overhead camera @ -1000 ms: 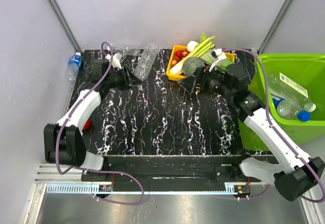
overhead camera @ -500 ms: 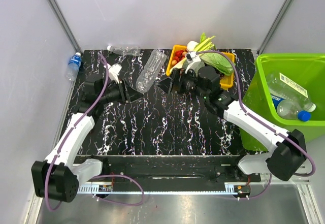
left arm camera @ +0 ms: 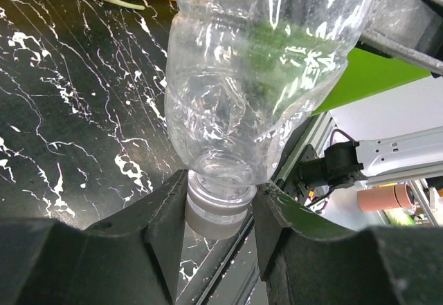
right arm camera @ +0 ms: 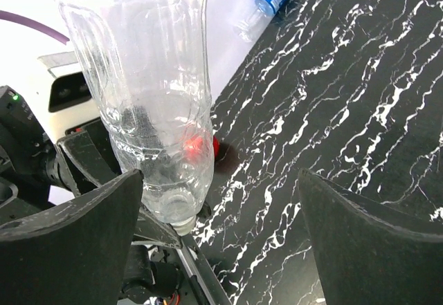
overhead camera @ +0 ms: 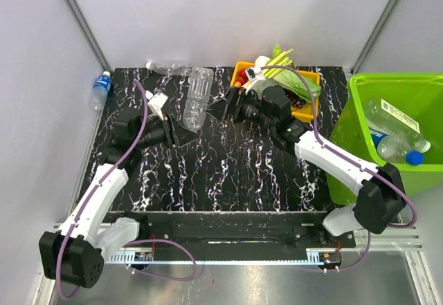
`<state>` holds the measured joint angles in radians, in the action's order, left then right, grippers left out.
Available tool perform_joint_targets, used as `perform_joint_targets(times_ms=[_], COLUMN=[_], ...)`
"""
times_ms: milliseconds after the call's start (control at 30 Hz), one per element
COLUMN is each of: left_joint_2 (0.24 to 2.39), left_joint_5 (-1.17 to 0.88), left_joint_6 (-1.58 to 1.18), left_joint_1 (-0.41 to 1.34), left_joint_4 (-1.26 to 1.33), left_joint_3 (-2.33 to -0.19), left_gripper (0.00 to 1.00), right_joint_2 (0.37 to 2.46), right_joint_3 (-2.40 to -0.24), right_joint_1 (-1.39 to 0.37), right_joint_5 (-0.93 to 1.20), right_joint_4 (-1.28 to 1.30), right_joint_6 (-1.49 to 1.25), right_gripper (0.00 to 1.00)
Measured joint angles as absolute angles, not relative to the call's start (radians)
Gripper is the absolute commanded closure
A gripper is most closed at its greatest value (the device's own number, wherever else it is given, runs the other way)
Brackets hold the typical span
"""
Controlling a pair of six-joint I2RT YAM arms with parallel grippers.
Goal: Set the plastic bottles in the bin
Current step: Pick up the plastic bottle at the center of the board.
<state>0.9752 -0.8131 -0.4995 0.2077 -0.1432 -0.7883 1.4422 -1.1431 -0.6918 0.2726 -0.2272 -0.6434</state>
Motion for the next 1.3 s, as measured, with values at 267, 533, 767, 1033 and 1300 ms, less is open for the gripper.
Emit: perform_joint_targets(times_ms=[267, 533, 767, 1033, 1300], left_joint_2=[0.944, 0.931, 0.931, 0.933, 0.938], left_joint_5=[-0.824, -0.823, -0.822, -0.819, -0.814], left_joint_6=[-0.516, -0.521, -0.494, -0.486, -0.479], left_joint_1=[0.213, 0.228, 0.237, 0.237, 0.238], left_joint_4=[-0.11, -0.109, -0.137, -0.151, -0.188], left_joint_3=[-0.774, -0.77, -0.77, -0.77, -0.772], left_gripper=[1.0, 1.0, 1.0, 1.0, 1.0], right_joint_2=[1.442, 1.442, 1.429, 1.393, 1.427], right_joint_3=[-1.151, -1.157, -1.158, -1.157, -1.157], right_joint_1=[-0.692, -0.694, -0.696, -0.699, -0.717], right_joint_5=[0.269, 0.273, 0.238, 0.197, 0.192], right_joint_4=[-0.242, -0.25, -0.267, -0.328, -0.371], right_joint_6=[-0.654, -0.661, -0.657, -0.658, -0.659], right_gripper=[0.04, 0.04, 0.04, 0.04, 0.04])
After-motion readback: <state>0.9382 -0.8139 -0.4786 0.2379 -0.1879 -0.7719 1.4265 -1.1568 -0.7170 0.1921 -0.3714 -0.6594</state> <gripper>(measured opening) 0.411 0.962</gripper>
